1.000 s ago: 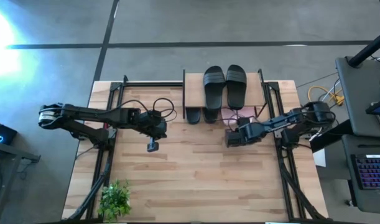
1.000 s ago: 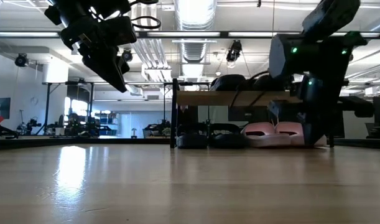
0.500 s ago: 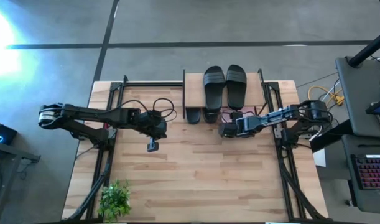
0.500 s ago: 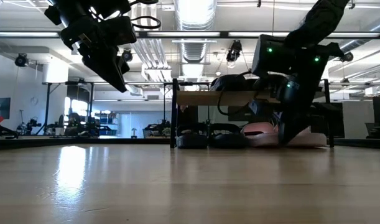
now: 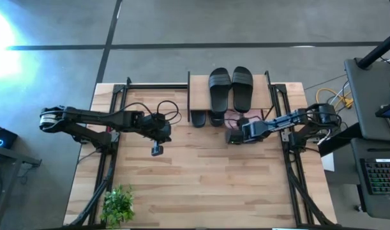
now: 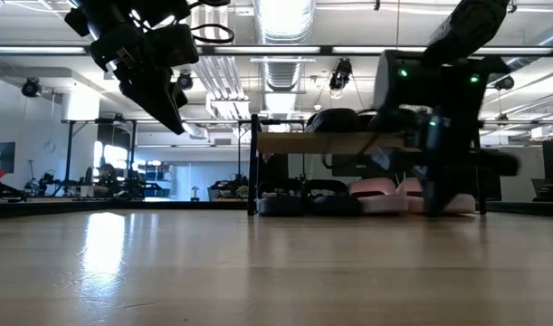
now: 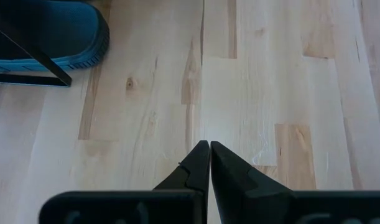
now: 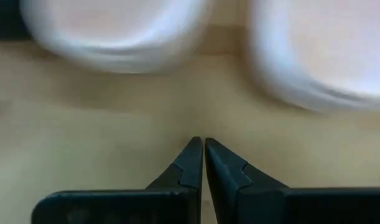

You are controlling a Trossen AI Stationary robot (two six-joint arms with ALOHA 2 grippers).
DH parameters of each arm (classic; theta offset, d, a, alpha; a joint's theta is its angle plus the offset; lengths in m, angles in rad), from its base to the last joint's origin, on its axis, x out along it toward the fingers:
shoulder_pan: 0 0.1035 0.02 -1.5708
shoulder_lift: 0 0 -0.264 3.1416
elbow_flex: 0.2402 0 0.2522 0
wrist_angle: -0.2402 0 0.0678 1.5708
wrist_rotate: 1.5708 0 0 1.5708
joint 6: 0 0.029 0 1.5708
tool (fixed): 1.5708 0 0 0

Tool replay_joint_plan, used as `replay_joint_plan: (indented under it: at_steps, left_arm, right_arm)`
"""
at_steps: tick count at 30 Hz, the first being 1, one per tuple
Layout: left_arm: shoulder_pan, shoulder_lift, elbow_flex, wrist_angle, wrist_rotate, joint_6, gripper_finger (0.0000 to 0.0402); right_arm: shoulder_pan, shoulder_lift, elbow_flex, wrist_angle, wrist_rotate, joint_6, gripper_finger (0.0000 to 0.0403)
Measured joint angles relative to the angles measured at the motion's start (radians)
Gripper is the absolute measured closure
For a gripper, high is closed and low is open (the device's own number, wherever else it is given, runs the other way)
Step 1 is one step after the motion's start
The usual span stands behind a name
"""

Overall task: Pick and place slides into the shelf
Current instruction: Adjust the slides under the shelf, then return to Home Position

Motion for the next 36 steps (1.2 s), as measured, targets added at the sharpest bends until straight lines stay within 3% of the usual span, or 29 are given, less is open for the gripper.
replay_joint_plan:
  at_steps: [5,17,25,31,36]
  left_arm:
    - [0.0,0.0,0.0,0.0,0.0,0.0,0.0402]
    - [0.0,0.0,0.0,0.0,0.0,0.0,0.0402]
    - [0.0,0.0,0.0,0.0,0.0,0.001,0.0402]
    - [-0.004,-0.009,0.0,-0.002,0.0,0.001,0.0402]
    - [-0.007,-0.06,0.0,0.011,0.001,0.0,0.0402]
  right_arm:
    - [0.032,0.0,-0.004,-0.196,0.058,0.218,0.039]
    - [-0.053,0.0,-0.019,-0.208,0.111,0.155,0.039]
    - [-0.031,-0.003,-0.018,-0.203,0.11,0.109,0.039]
    - [0.115,-0.048,0.035,-0.193,0.015,0.084,0.039]
    - [0.331,-0.165,0.075,0.096,-0.136,-0.196,0.039]
